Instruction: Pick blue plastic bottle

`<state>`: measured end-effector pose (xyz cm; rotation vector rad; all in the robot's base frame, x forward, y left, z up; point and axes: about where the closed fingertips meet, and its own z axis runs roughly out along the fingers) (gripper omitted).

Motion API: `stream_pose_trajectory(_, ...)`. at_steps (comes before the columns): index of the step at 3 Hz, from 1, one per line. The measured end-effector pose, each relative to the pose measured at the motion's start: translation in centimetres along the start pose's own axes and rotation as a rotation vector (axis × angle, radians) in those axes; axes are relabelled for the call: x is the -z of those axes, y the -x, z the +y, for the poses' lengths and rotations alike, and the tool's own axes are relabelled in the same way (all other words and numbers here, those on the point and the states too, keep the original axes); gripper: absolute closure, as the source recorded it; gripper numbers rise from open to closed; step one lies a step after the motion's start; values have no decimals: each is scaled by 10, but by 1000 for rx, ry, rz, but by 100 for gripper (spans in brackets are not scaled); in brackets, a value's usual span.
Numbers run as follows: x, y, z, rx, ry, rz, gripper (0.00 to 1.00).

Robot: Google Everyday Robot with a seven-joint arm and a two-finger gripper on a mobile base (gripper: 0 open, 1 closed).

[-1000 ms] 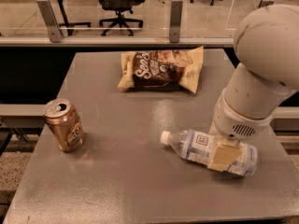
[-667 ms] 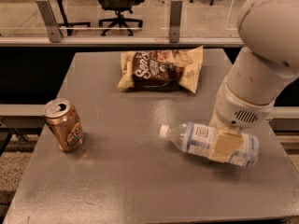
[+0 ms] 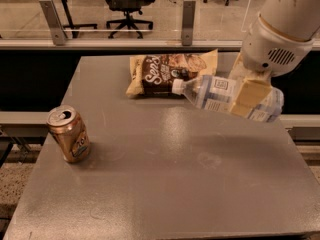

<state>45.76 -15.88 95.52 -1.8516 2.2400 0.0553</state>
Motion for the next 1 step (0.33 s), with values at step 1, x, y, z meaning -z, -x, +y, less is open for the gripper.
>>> stream_pose_trajectory(1, -1, 3, -3, 0, -13, -8, 100)
